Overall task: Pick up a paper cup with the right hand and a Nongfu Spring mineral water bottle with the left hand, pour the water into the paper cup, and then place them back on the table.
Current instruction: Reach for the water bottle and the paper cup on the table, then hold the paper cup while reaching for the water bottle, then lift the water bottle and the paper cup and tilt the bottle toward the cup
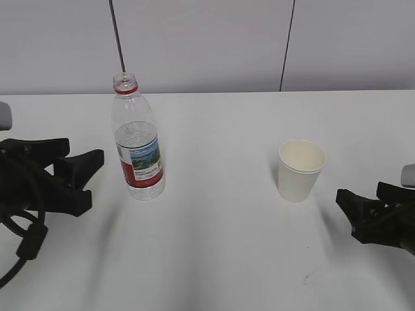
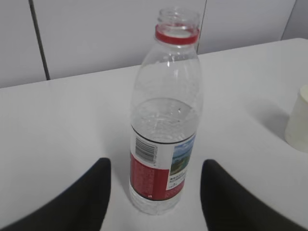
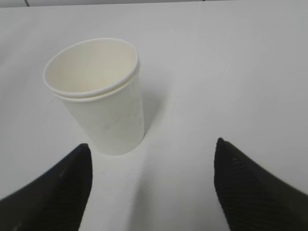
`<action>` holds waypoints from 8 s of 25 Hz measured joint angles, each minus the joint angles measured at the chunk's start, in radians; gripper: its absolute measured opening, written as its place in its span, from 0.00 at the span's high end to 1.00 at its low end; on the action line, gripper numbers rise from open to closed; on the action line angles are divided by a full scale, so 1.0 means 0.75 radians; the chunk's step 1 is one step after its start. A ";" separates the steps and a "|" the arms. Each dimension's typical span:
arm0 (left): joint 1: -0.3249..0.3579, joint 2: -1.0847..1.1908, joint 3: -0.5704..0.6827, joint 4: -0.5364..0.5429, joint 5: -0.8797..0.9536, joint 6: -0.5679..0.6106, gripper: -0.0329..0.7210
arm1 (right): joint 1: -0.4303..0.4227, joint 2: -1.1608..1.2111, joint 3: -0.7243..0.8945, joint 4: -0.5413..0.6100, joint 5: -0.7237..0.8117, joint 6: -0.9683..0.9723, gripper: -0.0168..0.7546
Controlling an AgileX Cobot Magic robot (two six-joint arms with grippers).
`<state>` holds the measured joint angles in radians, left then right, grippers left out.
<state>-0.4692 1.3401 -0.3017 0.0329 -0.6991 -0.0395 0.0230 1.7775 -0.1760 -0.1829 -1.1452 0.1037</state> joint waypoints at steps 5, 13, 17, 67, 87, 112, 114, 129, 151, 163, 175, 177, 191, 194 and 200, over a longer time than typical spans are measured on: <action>0.000 0.167 0.000 0.073 -0.196 -0.004 0.22 | 0.000 0.043 0.000 -0.035 -0.001 0.002 0.22; 0.000 0.596 -0.010 0.074 -0.564 -0.005 0.14 | 0.000 0.063 0.000 -0.047 -0.003 0.002 0.22; 0.000 0.791 -0.093 0.076 -0.570 -0.005 0.14 | 0.000 0.063 0.000 -0.049 -0.003 0.002 0.22; 0.000 1.008 -0.509 0.067 -0.589 -0.005 0.17 | 0.000 0.411 -0.406 -0.271 -0.004 0.076 0.19; 0.000 1.008 -0.509 0.067 -0.589 -0.005 0.17 | 0.011 0.512 -0.654 -0.448 -0.004 0.082 0.19; 0.000 1.008 -0.509 0.068 -0.589 -0.005 0.17 | 0.050 0.556 -0.716 -0.449 -0.004 0.117 0.17; 0.000 1.008 -0.509 0.068 -0.589 -0.005 0.17 | 0.050 0.562 -0.732 -0.455 -0.004 0.117 0.17; 0.000 1.008 -0.509 0.079 -0.589 -0.005 0.17 | 0.050 0.610 -0.762 -0.494 -0.006 0.134 0.29; 0.000 1.008 -0.509 0.078 -0.592 -0.005 0.46 | 0.050 0.610 -0.774 -0.769 -0.009 0.161 0.31; 0.000 0.977 -0.510 0.095 -0.551 0.172 0.50 | 0.141 0.610 -0.867 -1.051 -0.009 0.382 0.31; 0.000 0.775 -0.507 0.072 -0.306 0.652 0.51 | 0.205 0.505 -0.867 -1.135 -0.007 0.451 0.31; 0.000 0.754 -0.507 0.069 -0.275 0.712 0.51 | 0.205 0.474 -0.867 -1.154 -0.007 0.467 0.31; 0.000 0.713 -0.500 -0.021 -0.253 1.226 0.51 | 0.205 0.433 -0.867 -1.260 -0.007 0.551 0.31; 0.000 0.713 -0.500 -0.044 -0.253 1.354 0.51 | 0.205 0.433 -0.867 -1.262 -0.007 0.552 0.31; 0.000 0.712 -0.499 -0.044 -0.295 1.522 0.51 | 0.205 0.433 -0.867 -1.268 -0.007 0.554 0.31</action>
<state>-0.4692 1.8742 -0.6760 0.0000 -0.9206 1.1021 0.1769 2.1019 -0.8262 -1.1342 -1.1505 0.5190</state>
